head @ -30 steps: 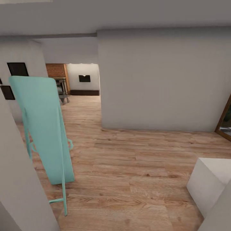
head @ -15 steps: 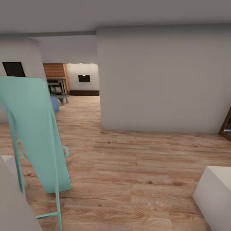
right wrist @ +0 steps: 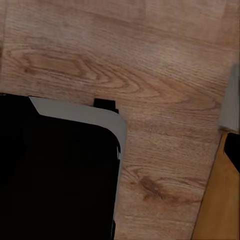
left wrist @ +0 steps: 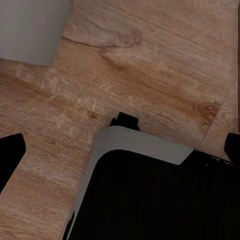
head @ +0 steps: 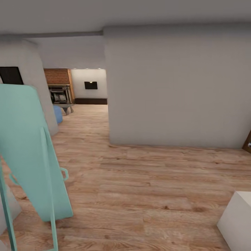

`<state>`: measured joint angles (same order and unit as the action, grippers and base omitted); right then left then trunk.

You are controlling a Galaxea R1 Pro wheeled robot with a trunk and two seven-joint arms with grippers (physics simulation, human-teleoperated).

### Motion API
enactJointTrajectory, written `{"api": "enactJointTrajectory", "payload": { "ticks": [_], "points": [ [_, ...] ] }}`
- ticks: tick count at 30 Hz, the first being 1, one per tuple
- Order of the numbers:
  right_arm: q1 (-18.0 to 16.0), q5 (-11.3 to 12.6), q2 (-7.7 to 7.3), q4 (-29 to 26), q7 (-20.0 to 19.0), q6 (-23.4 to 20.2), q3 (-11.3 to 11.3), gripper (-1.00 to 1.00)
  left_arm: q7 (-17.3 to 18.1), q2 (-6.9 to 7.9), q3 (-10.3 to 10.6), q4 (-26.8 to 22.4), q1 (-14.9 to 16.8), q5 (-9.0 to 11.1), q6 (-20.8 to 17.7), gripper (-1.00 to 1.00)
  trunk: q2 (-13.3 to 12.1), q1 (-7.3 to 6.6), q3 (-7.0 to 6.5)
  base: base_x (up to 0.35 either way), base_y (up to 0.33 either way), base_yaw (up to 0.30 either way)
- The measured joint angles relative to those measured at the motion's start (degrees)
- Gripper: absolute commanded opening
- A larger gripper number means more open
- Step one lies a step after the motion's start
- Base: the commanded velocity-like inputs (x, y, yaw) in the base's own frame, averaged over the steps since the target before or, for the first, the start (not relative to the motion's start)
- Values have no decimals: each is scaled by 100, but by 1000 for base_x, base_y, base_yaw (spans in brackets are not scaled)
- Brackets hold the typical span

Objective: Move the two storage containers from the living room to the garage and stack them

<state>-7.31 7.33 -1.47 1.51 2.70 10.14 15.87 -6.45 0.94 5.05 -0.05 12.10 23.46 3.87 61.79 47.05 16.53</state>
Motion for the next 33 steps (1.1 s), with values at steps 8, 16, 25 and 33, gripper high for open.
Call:
{"api": "enactJointTrajectory", "payload": {
  "ticks": [8, 16, 25, 33],
  "points": [
    [0, -200, 7, 0, 14, 18, -1, 100, 0, 3, 0, 3, 0, 6, 11, 100, 0, 0, 0, 322, 0, 0],
    [0, -216, 5, 0, 11, 33, -1, 100, 0, -5, 0, 3, 0, 5, 38, 100, 0, 0, 0, 322, 0, 0],
    [0, -225, 12, 0, 6, 15, -17, 100, 0, -6, 0, 3, 0, 1, 45, 100, 0, 0, 0, 322, 0, 0],
    [0, -230, 10, 0, 6, 9, -13, 100, 0, -6, 0, 3, 0, 1, 56, 100, 0, 0, 0, 322, 0, 0]
  ]
}}
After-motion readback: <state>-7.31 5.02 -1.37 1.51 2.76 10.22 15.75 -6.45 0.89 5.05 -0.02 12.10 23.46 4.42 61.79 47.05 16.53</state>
